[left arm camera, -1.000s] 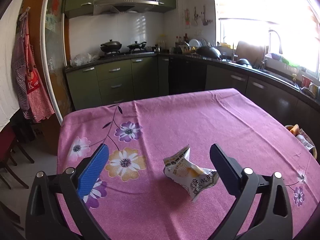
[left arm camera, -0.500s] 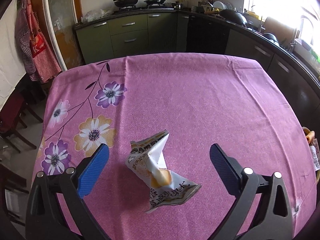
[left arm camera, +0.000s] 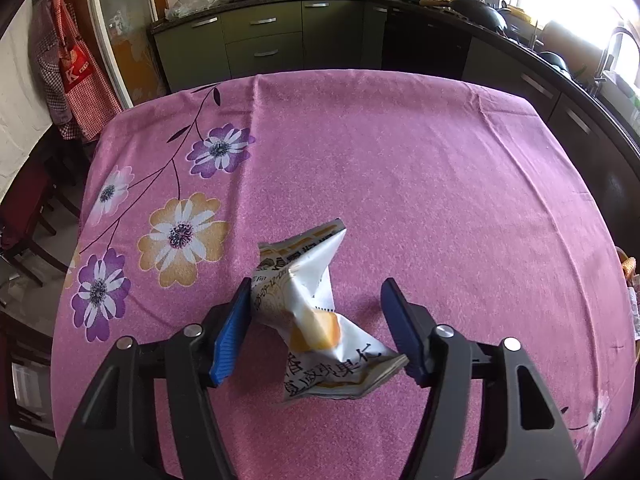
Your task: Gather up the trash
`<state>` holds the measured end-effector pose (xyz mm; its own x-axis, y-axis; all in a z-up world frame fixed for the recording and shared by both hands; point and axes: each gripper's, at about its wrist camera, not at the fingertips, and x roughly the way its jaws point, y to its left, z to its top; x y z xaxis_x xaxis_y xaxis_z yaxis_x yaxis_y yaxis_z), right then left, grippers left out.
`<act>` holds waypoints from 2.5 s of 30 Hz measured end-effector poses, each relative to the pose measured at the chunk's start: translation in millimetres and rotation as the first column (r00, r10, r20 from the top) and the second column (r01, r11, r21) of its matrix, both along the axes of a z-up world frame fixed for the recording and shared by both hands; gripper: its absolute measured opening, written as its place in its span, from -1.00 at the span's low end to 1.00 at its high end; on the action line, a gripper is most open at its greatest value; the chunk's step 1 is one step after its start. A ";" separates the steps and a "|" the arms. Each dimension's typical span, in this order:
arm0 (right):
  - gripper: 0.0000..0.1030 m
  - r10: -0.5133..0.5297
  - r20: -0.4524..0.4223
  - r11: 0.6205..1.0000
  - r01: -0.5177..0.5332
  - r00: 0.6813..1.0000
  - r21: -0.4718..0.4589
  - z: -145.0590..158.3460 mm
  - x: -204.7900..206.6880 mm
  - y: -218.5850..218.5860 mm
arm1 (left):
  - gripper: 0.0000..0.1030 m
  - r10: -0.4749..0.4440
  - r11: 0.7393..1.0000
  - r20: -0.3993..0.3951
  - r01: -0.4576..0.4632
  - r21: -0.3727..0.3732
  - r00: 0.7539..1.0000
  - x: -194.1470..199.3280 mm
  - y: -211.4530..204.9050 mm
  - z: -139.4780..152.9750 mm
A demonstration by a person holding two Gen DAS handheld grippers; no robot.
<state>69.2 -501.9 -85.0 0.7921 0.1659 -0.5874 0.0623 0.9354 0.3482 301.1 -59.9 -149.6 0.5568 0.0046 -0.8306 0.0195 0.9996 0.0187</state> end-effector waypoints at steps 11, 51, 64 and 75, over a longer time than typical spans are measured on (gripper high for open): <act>0.38 0.000 0.014 1.000 0.000 1.000 0.000 4.2 -0.7 -1.2 | -0.31 -0.083 0.996 0.069 0.081 0.025 0.994 -19.1 -14.7 23.5; 0.38 -0.282 0.076 0.959 0.280 0.956 0.040 12.1 -95.8 -109.5 | 0.02 -0.714 0.692 0.044 0.713 -0.111 0.699 -89.3 -382.5 39.4; 0.51 -0.079 0.128 0.995 0.086 0.989 -0.053 44.7 -59.4 -26.9 | 0.82 -0.437 0.868 0.440 0.496 -0.024 0.785 -172.5 -142.3 140.4; 0.91 -0.011 0.215 0.974 0.059 0.976 -0.218 74.1 -64.7 48.6 | 0.87 -0.140 0.988 0.561 0.149 0.029 0.816 -264.5 10.8 170.2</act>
